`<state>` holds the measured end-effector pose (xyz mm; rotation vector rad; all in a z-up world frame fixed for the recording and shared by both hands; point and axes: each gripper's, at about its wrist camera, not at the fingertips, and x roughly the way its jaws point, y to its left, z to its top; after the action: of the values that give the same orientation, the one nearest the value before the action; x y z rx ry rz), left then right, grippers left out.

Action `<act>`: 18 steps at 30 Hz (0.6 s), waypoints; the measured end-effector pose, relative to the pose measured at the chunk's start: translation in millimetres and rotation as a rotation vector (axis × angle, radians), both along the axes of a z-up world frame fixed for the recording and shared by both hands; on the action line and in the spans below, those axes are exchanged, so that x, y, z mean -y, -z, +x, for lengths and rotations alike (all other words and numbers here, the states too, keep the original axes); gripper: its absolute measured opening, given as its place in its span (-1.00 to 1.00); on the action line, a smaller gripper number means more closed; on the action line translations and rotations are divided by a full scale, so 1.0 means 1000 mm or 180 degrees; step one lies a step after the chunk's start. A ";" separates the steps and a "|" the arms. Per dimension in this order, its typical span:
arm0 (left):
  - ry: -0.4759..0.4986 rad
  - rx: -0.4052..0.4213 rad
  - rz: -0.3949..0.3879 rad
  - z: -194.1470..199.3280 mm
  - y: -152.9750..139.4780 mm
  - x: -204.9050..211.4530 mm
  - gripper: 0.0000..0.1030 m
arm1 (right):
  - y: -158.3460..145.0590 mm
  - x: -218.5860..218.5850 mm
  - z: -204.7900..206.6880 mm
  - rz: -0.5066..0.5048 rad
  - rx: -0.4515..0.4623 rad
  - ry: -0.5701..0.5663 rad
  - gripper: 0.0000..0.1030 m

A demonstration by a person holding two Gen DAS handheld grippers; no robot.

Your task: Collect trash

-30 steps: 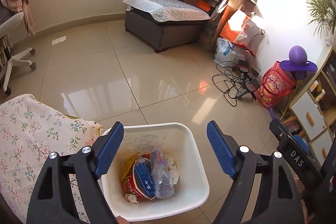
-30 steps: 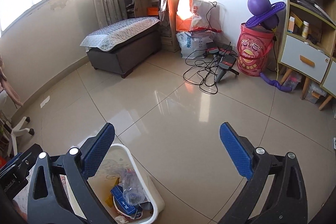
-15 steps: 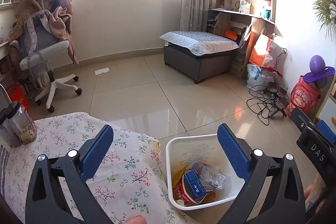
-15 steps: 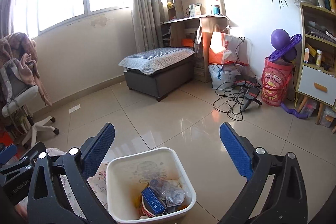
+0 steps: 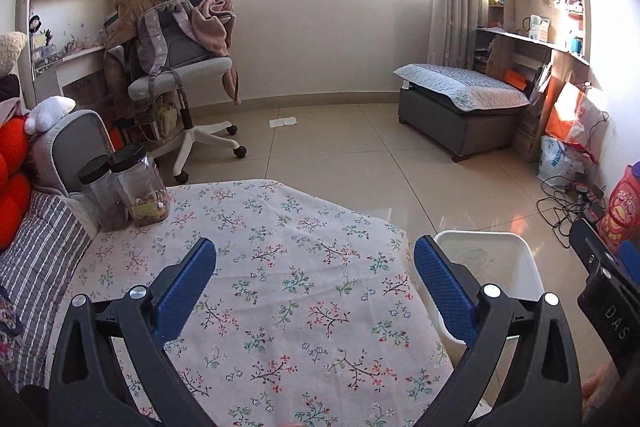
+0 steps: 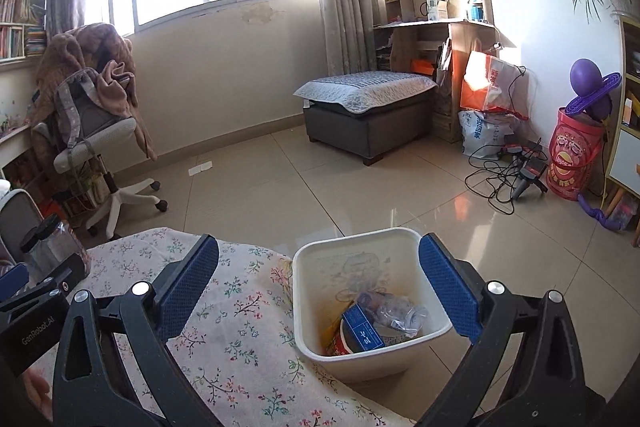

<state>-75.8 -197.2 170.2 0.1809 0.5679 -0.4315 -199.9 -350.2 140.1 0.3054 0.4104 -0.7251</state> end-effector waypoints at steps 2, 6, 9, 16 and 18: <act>-0.0087 -0.0017 -0.0052 -0.001 0.001 -0.013 0.87 | 0.004 -0.007 0.004 -0.0017 -0.0076 -0.0041 0.86; -0.0168 -0.0042 -0.0061 -0.001 0.004 -0.030 0.87 | 0.007 -0.018 0.010 -0.0077 -0.0151 -0.0127 0.86; -0.0202 -0.0123 -0.0055 0.000 0.010 -0.037 0.87 | 0.009 -0.022 0.013 -0.0120 -0.0193 -0.0171 0.86; -0.0208 -0.0149 -0.0065 -0.003 0.015 -0.040 0.87 | 0.012 -0.022 0.017 -0.0104 -0.0252 -0.0200 0.86; -0.0208 -0.0160 -0.0088 -0.003 0.015 -0.040 0.87 | 0.013 -0.022 0.018 -0.0096 -0.0254 -0.0206 0.87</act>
<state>-78.7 -157.0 155.3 0.1249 0.6152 -0.3811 -182.3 -328.5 126.8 0.2343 0.4825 -0.6810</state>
